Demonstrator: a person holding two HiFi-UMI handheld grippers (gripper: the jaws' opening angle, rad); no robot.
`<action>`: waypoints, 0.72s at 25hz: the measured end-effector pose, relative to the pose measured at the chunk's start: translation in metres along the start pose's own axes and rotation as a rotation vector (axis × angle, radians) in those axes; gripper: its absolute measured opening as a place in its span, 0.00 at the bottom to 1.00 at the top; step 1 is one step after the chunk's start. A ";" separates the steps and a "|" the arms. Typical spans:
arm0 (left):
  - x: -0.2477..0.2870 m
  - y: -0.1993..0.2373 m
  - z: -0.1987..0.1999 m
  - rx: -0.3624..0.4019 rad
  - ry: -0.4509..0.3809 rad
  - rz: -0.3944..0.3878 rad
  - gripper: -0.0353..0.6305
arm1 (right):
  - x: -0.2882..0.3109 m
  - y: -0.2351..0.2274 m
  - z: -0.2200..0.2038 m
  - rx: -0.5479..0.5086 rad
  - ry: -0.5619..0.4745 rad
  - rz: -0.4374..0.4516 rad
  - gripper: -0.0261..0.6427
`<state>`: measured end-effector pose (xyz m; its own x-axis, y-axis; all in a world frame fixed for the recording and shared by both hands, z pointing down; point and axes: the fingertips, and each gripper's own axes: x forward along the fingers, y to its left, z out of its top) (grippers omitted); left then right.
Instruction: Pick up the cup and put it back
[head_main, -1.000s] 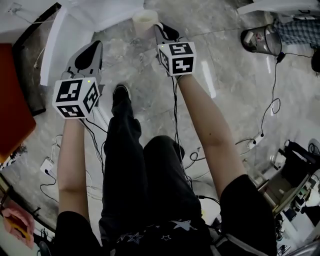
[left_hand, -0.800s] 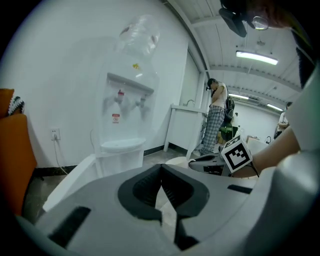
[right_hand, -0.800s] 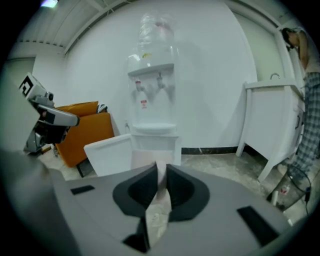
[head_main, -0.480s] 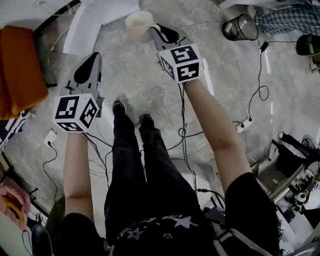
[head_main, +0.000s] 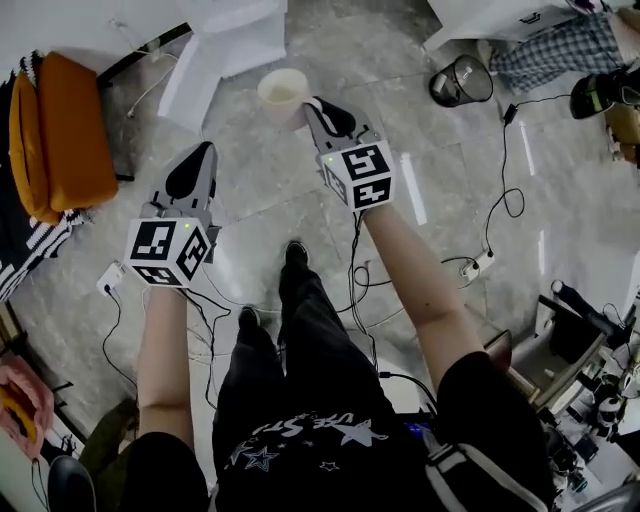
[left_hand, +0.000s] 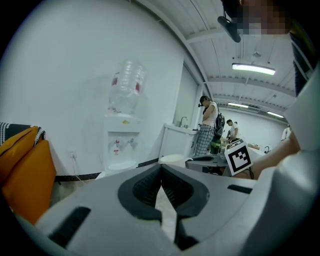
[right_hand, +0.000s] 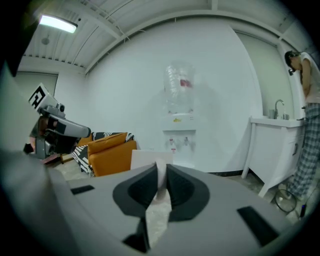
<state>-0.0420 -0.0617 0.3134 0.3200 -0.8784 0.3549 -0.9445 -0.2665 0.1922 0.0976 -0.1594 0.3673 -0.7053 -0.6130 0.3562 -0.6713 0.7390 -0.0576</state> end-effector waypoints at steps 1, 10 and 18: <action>-0.011 -0.001 0.003 -0.001 -0.010 0.001 0.07 | -0.008 0.007 0.003 0.002 -0.001 -0.010 0.10; -0.131 -0.012 0.012 -0.049 -0.038 -0.018 0.07 | -0.097 0.092 0.048 0.008 -0.029 -0.077 0.10; -0.232 -0.026 0.017 0.000 -0.071 -0.070 0.07 | -0.175 0.170 0.084 0.029 -0.108 -0.169 0.10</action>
<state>-0.0934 0.1424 0.2100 0.3792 -0.8836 0.2746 -0.9200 -0.3284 0.2138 0.0879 0.0500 0.2167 -0.6017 -0.7549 0.2608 -0.7870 0.6160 -0.0327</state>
